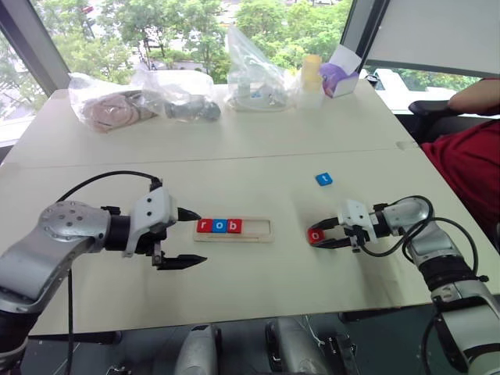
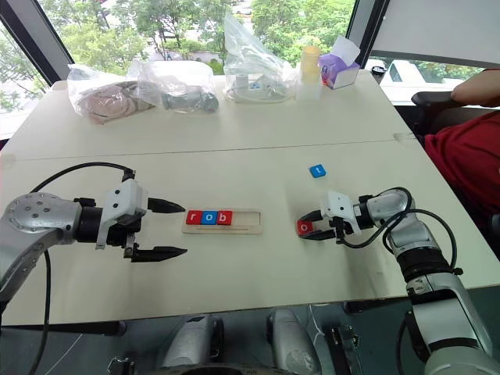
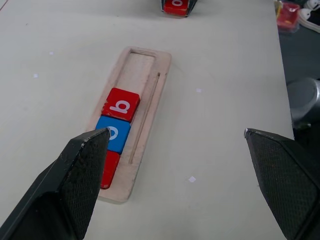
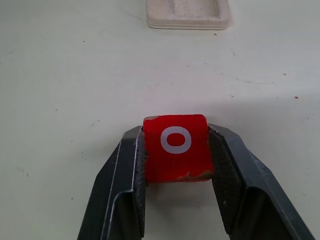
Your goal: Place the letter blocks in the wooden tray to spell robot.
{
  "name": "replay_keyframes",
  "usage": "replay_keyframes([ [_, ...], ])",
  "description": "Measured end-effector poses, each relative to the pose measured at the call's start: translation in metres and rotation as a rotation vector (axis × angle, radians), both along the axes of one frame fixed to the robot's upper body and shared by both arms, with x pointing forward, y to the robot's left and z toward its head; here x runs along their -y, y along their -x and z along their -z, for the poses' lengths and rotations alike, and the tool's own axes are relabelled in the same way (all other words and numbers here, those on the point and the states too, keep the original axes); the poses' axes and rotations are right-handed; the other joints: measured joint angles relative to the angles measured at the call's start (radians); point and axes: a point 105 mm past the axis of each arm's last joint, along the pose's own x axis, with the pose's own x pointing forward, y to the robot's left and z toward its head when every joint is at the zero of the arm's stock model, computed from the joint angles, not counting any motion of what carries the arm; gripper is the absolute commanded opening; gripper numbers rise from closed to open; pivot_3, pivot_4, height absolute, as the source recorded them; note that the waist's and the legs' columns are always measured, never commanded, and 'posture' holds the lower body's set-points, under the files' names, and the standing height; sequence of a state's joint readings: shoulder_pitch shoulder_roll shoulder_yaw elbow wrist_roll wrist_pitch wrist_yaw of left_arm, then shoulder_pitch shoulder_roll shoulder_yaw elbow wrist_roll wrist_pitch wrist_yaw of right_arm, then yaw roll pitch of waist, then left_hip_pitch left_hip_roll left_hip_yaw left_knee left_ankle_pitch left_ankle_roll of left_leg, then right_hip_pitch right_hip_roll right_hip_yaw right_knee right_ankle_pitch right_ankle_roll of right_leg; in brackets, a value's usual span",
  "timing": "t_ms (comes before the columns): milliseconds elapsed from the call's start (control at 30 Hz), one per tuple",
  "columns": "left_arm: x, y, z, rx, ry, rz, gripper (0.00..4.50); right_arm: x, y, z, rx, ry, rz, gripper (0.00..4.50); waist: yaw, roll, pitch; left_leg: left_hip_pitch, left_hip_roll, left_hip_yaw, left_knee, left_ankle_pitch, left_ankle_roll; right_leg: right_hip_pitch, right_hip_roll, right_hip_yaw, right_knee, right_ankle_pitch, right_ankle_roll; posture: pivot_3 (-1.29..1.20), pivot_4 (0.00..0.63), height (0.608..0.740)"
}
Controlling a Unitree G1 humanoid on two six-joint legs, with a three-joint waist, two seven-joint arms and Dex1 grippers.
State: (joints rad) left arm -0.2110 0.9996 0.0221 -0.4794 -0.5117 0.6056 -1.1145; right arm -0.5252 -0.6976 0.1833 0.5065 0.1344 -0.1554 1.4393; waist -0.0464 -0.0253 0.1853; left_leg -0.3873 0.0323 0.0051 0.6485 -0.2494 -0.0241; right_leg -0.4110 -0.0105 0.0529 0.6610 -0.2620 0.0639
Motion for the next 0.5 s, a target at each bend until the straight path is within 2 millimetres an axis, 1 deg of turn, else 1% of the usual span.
replay_keyframes([
  [33, -0.001, -0.001, 0.001, -0.005, -0.001, -0.002, 4.50, -0.009, -0.001, -0.003, -0.001, -0.015, 0.007, 1.18, -0.002, 0.000, 0.000, 0.000, 0.001, 0.000, 0.000, 0.000, 0.000, -0.001, 0.000, 0.000, 0.000, 0.000, 0.000, 0.00, 0.150, 0.740],
  [133, -0.004, -0.005, 0.004, -0.011, -0.013, 0.001, 4.50, -0.050, -0.004, -0.020, 0.024, -0.090, -0.012, 1.18, -0.004, 0.001, 0.000, -0.001, 0.000, -0.001, -0.001, 0.000, 0.000, -0.004, 0.001, 0.001, 0.003, 0.001, 0.000, 0.00, 0.150, 0.740],
  [200, -0.006, -0.010, 0.001, -0.008, -0.007, -0.004, 4.50, -0.077, -0.009, -0.036, 0.059, -0.118, -0.003, 1.18, 0.000, 0.001, 0.000, -0.004, 0.000, -0.001, -0.001, 0.000, 0.000, -0.008, 0.002, 0.000, 0.004, 0.001, 0.001, 0.00, 0.150, 0.740],
  [267, -0.008, -0.013, -0.002, -0.003, -0.002, -0.013, 4.50, -0.094, -0.013, -0.046, 0.093, -0.130, 0.014, 1.18, 0.004, 0.001, 0.000, -0.006, 0.000, -0.001, -0.001, 0.000, 0.000, -0.009, 0.001, 0.000, 0.003, 0.000, 0.001, 0.00, 0.150, 0.740],
  [333, -0.009, -0.016, -0.001, -0.009, 0.015, -0.026, 4.50, -0.107, -0.017, -0.045, 0.103, -0.127, 0.051, 1.18, 0.007, 0.000, 0.000, -0.007, 0.000, 0.000, -0.001, 0.000, 0.000, -0.009, 0.000, 0.000, 0.003, 0.000, 0.002, 0.00, 0.150, 0.740],
  [400, -0.005, -0.017, -0.001, -0.011, 0.050, -0.028, 4.50, -0.121, -0.016, -0.033, 0.080, -0.104, 0.072, 1.18, 0.009, 0.000, 0.000, -0.012, 0.000, 0.000, 0.000, 0.000, 0.000, -0.013, -0.001, 0.000, 0.003, 0.000, 0.003, 0.00, 0.150, 0.740],
  [433, -0.003, -0.017, -0.001, -0.011, 0.065, -0.027, 4.50, -0.125, -0.015, -0.028, 0.067, -0.092, 0.077, 1.18, 0.009, 0.000, 0.000, -0.016, -0.001, 0.000, 0.001, 0.000, 0.000, -0.016, -0.001, 0.000, 0.003, 0.000, 0.004, 0.00, 0.150, 0.740],
  [500, -0.003, -0.018, -0.001, -0.013, 0.072, -0.036, 4.50, -0.128, -0.014, -0.022, 0.049, -0.076, 0.096, 1.18, 0.008, 0.000, 0.000, -0.019, -0.001, -0.001, 0.002, 0.000, 0.000, -0.019, -0.001, 0.000, 0.003, 0.002, 0.006, 0.00, 0.150, 0.740],
])
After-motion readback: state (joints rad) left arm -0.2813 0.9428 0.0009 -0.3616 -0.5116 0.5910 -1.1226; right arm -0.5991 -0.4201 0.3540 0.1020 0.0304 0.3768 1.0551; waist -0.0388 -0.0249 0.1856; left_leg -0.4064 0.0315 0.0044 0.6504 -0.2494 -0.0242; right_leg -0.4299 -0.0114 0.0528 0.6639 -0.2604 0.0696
